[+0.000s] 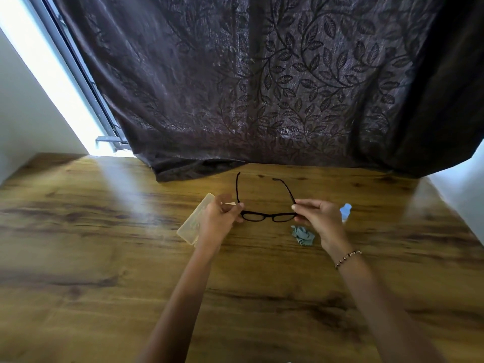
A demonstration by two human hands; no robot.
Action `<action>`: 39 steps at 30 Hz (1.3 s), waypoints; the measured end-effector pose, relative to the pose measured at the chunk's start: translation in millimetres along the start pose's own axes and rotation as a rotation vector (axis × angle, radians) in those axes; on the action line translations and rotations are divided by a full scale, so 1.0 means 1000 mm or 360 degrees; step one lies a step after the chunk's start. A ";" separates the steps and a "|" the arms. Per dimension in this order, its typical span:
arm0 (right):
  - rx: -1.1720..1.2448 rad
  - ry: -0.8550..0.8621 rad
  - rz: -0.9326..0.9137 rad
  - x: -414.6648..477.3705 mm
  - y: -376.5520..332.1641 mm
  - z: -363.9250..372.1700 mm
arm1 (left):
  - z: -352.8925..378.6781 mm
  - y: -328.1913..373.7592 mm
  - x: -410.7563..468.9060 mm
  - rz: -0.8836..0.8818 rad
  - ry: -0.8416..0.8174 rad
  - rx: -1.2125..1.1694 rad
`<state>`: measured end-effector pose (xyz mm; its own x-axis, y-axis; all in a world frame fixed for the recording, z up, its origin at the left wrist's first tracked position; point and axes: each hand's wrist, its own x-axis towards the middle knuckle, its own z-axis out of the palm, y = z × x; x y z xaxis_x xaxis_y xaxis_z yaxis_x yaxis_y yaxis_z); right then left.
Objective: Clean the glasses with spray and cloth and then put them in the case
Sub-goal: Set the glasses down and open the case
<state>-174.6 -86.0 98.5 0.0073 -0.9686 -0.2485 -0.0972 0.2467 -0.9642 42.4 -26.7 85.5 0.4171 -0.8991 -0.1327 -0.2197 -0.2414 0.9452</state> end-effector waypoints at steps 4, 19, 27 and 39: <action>-0.0142 -0.0077 -0.0012 0.000 0.003 0.000 | 0.004 0.000 0.002 -0.0077 0.0035 -0.0037; -0.0349 -0.0274 -0.0025 -0.002 0.009 -0.001 | -0.003 -0.007 -0.006 0.0116 -0.0065 0.0591; -0.0352 -0.0285 0.0083 -0.001 0.018 0.006 | -0.009 -0.028 -0.022 0.0009 -0.0272 0.0728; -0.0459 -0.0316 0.0342 0.013 0.055 0.031 | -0.023 -0.061 -0.029 -0.0709 -0.0439 -0.0075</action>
<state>-149.1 -83.9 39.8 0.1454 -0.8643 -0.4815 -0.3924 0.3964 -0.8300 64.2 22.6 38.4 0.2118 -0.7772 -0.5926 -0.0314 -0.6114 0.7907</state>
